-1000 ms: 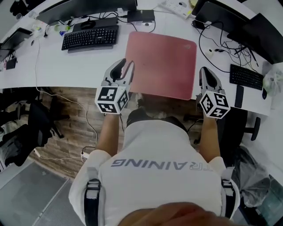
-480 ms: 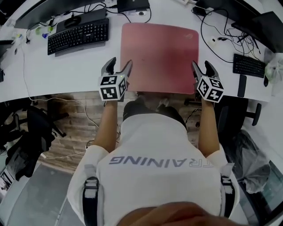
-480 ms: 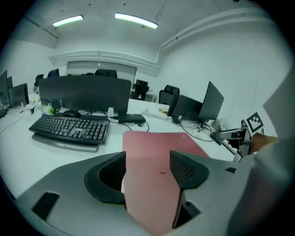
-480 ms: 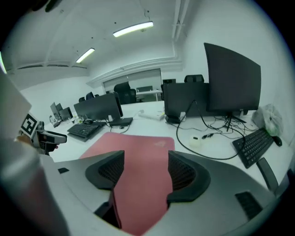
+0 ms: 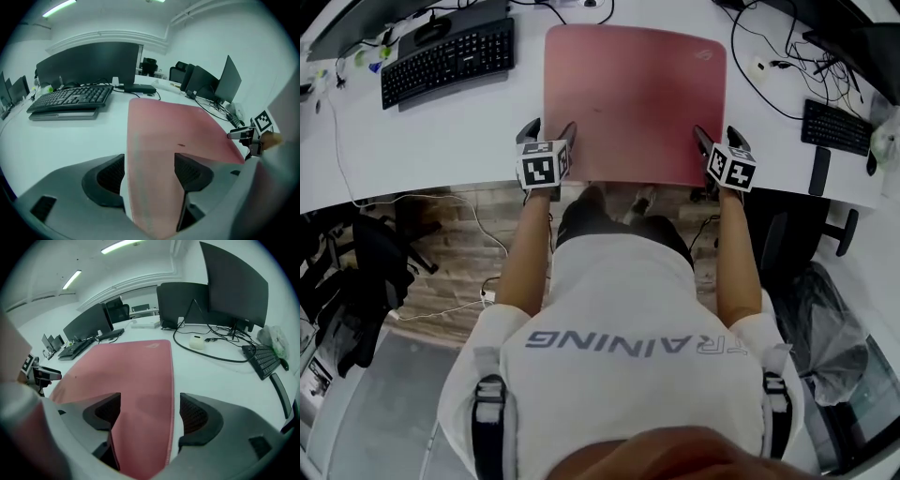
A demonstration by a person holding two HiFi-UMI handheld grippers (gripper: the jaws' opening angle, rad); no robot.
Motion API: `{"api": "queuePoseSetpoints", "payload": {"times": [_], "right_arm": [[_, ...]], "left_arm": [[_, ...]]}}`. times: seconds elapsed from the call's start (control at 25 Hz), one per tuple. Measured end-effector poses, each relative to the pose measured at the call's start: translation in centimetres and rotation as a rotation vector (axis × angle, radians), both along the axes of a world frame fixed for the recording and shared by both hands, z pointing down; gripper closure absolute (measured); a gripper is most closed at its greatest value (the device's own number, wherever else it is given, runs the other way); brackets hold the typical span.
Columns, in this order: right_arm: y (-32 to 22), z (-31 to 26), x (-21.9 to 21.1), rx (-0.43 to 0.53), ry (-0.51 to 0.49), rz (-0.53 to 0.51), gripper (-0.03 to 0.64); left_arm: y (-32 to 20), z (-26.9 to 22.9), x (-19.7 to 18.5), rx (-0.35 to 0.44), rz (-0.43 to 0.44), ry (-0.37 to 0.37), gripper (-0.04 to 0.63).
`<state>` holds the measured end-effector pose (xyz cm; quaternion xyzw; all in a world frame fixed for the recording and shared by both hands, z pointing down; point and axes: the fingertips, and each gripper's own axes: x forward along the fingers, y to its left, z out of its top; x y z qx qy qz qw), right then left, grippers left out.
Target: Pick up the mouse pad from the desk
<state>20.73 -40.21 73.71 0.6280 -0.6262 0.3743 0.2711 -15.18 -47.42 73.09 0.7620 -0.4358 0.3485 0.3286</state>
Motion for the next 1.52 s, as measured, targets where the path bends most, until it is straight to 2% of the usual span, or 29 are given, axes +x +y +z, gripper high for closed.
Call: {"api": "queuePoseSetpoints", "payload": {"times": [0.2, 0.4, 0.56, 0.72, 0.84, 0.92, 1.04, 1.16, 1.36, 1.52], "right_arm": [[0.3, 1.8, 0.0, -0.038, 0.022, 0.008, 0.23], [0.4, 1.7, 0.1, -0.02, 0.039, 0.025, 0.23], [0.6, 1.6, -0.4, 0.017, 0.05, 0.051, 0.252], [0.5, 1.5, -1.1, 0.01, 0.049, 0.044, 0.338], [0.4, 1.5, -1.7, 0.003, 0.04, 0.023, 0.373], [0.4, 1.4, -2.4, -0.001, 0.049, -0.009, 0.441], [0.4, 0.9, -3.0, 0.001, 0.055, -0.039, 0.497], [0.2, -0.7, -3.6, 0.043, 0.033, -0.057, 0.543], [0.1, -4.1, -3.9, 0.124, -0.006, -0.057, 0.558], [0.4, -6.9, -3.4, 0.182, -0.006, -0.08, 0.56]], "left_arm": [[0.4, 2.0, -0.1, -0.026, 0.003, -0.064, 0.258], [0.3, 2.2, 0.1, 0.012, -0.009, -0.067, 0.258], [0.6, 2.1, 0.1, -0.006, -0.012, -0.083, 0.267], [0.8, 2.0, 0.6, -0.024, 0.0, -0.087, 0.316], [1.0, 1.8, 1.2, -0.01, 0.025, -0.103, 0.373], [1.3, 1.6, 1.6, 0.01, 0.048, -0.115, 0.407], [1.6, 0.8, 2.0, 0.016, 0.057, -0.091, 0.435], [1.7, -0.8, 2.5, 0.044, 0.06, -0.067, 0.462], [1.8, -4.4, 3.0, 0.129, 0.048, -0.037, 0.498], [2.6, -6.4, 3.0, 0.158, 0.034, -0.007, 0.52]]}}
